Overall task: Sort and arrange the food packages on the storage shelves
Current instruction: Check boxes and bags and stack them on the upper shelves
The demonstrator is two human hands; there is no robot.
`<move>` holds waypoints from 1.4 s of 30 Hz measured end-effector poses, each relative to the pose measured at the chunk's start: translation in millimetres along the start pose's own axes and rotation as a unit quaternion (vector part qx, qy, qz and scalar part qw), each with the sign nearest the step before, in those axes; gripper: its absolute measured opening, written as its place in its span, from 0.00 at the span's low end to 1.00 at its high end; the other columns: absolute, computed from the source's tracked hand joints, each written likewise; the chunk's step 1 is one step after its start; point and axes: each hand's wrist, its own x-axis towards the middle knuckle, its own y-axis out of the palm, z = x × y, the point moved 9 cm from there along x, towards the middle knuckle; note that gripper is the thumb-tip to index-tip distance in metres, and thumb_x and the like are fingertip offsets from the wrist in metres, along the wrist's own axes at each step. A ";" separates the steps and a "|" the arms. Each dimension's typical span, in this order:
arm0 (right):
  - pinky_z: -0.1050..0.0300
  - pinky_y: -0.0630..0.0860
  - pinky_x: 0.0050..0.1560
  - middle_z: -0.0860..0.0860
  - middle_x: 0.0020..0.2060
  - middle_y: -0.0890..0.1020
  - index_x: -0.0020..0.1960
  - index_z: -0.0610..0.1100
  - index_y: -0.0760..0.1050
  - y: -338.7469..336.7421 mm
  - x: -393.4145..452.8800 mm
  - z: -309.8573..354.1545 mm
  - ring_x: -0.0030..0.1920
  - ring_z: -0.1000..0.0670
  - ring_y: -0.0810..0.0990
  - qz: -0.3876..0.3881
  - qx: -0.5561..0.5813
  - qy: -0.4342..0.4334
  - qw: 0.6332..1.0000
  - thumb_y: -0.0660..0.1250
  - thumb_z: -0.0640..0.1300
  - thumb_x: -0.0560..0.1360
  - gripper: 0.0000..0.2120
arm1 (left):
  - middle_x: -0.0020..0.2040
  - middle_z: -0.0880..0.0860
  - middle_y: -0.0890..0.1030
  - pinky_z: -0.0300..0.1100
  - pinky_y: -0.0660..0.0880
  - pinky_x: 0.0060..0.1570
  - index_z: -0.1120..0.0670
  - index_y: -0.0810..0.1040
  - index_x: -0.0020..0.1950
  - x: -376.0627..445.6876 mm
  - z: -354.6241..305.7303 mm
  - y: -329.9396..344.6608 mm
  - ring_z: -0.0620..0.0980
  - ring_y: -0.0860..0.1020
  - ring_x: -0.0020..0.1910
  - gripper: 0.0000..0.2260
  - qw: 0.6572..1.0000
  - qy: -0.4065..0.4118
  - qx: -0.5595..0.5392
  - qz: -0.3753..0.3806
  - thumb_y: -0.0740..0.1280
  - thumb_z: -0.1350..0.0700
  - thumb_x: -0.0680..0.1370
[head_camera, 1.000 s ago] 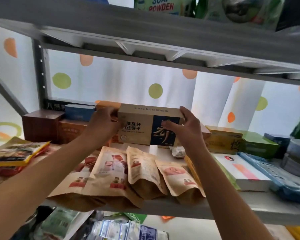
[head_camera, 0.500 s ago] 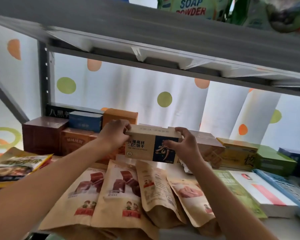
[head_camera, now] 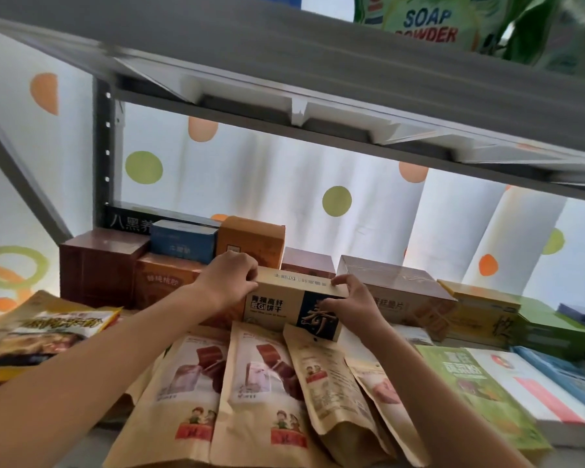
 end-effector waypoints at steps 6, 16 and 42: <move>0.60 0.79 0.39 0.47 0.51 0.78 0.61 0.46 0.69 16.7 6.0 18.1 0.48 0.50 0.81 0.050 -0.138 0.020 0.989 0.74 0.42 0.72 0.21 | 0.49 0.48 0.82 0.39 0.76 0.51 0.52 0.82 0.53 -6.2 4.3 -16.9 0.46 0.79 0.48 0.08 0.999 0.036 0.036 0.002 0.71 0.50 0.78; 0.47 0.80 0.50 0.47 0.47 0.79 0.49 0.43 0.76 81.6 14.1 146.1 0.51 0.45 0.78 -0.018 -0.274 -0.134 0.952 0.69 0.46 0.72 0.09 | 0.51 0.49 0.81 0.43 0.71 0.50 0.51 0.82 0.51 -26.9 95.1 -94.9 0.48 0.77 0.51 0.08 0.993 -0.031 0.115 -0.005 0.67 0.49 0.79; 0.52 0.72 0.59 0.46 0.58 0.73 0.60 0.45 0.77 248.9 58.3 233.3 0.60 0.45 0.70 0.057 -0.416 -0.267 0.867 0.73 0.47 0.71 0.18 | 0.53 0.44 0.84 0.41 0.75 0.50 0.45 0.85 0.53 -31.8 227.4 -115.3 0.47 0.80 0.52 0.10 0.986 -0.134 0.067 0.068 0.71 0.43 0.76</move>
